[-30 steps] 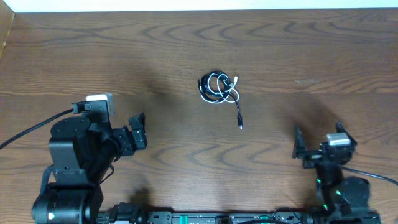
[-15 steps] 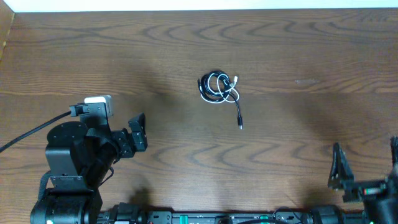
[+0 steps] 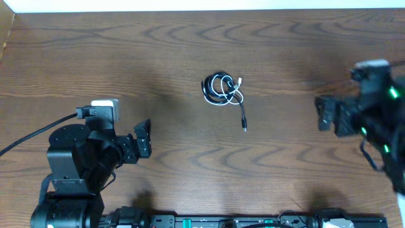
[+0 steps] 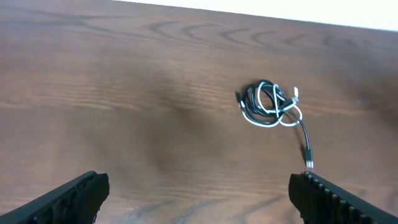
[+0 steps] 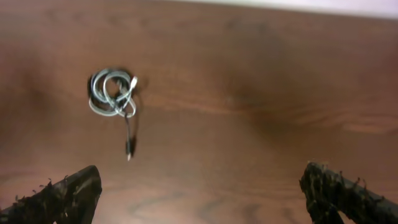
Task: Untangle cables
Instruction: 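Raise both arms and move grippers toward the tangled cable bundle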
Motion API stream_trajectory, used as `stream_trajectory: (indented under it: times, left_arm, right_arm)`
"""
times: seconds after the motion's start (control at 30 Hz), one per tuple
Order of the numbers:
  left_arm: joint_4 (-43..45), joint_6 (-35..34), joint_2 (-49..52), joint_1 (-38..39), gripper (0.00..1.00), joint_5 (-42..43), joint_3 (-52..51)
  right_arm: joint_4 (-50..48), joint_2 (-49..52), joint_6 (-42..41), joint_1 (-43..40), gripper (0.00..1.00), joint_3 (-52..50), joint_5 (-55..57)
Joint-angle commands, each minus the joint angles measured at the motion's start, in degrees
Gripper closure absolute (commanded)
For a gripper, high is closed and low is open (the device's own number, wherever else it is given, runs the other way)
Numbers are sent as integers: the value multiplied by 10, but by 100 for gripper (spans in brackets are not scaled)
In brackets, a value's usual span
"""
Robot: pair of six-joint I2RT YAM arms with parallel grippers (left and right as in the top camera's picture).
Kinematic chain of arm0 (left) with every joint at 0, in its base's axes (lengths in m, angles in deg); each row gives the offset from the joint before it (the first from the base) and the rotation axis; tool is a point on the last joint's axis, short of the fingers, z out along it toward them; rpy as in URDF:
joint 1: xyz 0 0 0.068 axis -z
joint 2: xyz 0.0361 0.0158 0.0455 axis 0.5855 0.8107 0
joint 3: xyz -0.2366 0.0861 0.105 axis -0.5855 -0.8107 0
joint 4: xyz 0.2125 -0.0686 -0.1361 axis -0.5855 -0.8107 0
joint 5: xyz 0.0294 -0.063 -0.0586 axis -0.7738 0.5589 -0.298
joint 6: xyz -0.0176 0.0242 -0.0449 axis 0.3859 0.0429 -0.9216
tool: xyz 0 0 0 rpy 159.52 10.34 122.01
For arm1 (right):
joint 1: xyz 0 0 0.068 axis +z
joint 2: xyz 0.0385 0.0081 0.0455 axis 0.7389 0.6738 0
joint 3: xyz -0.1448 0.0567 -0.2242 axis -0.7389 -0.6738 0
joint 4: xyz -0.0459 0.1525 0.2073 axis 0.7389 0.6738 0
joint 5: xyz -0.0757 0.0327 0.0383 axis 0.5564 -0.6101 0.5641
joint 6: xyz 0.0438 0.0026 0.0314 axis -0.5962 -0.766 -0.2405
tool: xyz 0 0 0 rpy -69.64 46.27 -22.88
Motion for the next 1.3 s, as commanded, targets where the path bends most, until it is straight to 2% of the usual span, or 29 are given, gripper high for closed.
stream_trajectory:
  times: [0.0,0.13,0.3,0.33,0.37,0.4,0.43,0.47,0.53,0.57,0.6,0.63,0.67,0.73,0.77,0.8,0.83,0.87,0.93,0.97,1.27]
  left_arm:
    - [2,37,2,-2,2,12,24]
    - [3,37,24,-2,2,-27,50]
    - [-5,39,114,-2,2,-38,119]
    - [-8,39,126,-1,5,-36,127]
    - [-12,39,141,-1,13,-31,136]
    - [-16,38,154,-1,25,-26,143]
    - [-17,34,165,-1,47,-26,148]
    - [-16,26,181,-1,62,-25,152]
    - [-18,26,189,-1,69,-26,152]
    - [-19,26,191,-1,71,-26,152]
    - [-19,26,191,-1,74,-26,152]
    - [-19,26,191,-2,75,-26,152]
    - [-19,26,191,-1,75,-26,152]
    - [-18,26,190,-2,67,-26,152]
    - [-17,26,190,-2,62,-26,152]
    - [-15,26,191,-1,40,-26,152]
    - [-13,26,191,-2,25,-26,152]
    - [-11,26,191,-1,20,-26,152]
    - [-8,26,191,-2,6,-26,152]
    - [-5,26,191,-1,2,-26,152]
    - [48,26,200,-1,0,5,152]
  right_arm:
    - [5,39,-2,2,1,12,-61]
    - [2,82,10,2,1,12,-88]
    - [6,116,32,2,1,11,-83]
    - [6,118,32,2,5,11,-84]
    - [6,120,32,2,10,11,-83]
    - [6,120,32,2,21,11,-83]
    - [6,120,32,2,32,11,-83]
    - [6,120,32,2,48,11,-83]
    - [6,120,32,2,68,11,-83]
    - [6,120,32,2,70,11,-83]
    - [6,120,32,2,86,11,-83]
    - [6,120,32,2,92,11,-83]
    - [6,120,32,2,87,11,-83]
    - [6,120,32,2,87,11,-83]
    - [6,120,32,2,79,11,-83]
    - [6,120,32,2,44,11,-83]
    - [6,120,32,2,14,11,-83]
    - [6,120,32,2,7,11,-83]
    - [5,120,32,2,1,11,-83]
    - [5,120,32,2,1,11,-83]
    - [-18,134,29,2,1,11,-54]
